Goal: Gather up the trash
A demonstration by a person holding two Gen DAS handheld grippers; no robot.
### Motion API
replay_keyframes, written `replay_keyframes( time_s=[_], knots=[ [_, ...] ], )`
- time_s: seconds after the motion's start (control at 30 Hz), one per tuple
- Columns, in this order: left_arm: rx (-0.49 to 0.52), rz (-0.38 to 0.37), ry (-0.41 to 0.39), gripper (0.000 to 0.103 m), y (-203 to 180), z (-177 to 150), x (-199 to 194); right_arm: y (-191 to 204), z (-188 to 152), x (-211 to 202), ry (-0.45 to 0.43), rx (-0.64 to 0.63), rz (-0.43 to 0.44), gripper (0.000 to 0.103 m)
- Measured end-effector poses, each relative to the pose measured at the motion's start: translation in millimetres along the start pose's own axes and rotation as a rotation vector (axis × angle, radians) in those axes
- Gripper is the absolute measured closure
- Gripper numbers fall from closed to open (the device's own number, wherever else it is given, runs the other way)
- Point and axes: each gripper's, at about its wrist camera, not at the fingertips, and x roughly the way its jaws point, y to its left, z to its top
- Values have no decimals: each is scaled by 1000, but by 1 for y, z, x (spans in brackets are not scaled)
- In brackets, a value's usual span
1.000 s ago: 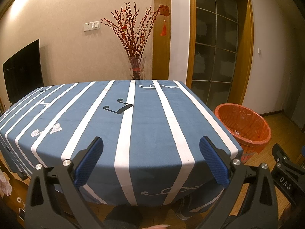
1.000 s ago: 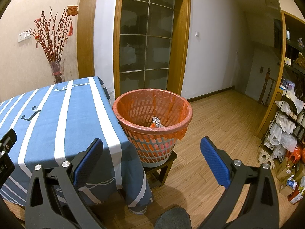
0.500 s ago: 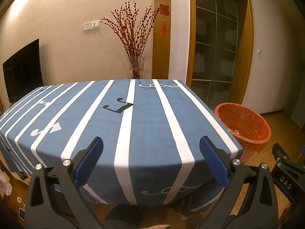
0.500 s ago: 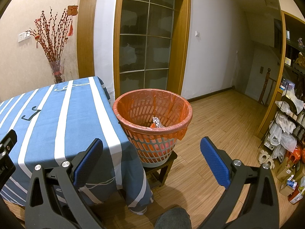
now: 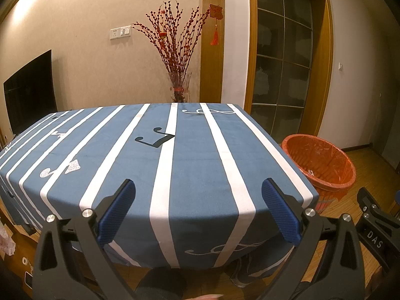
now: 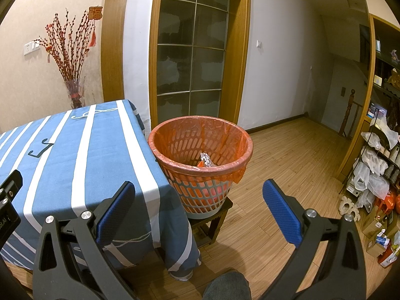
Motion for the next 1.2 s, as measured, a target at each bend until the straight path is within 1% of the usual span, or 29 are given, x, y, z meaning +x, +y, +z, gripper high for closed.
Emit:
replay_keyframes(
  time_s=[0.43,1.2],
  knots=[
    [2,0,5,4,0,-8,1,1,0,0,2,0,0,3],
    [8,0,20,4,-1,-8,3,1,0,0,3,-2,1,3]
  ],
)
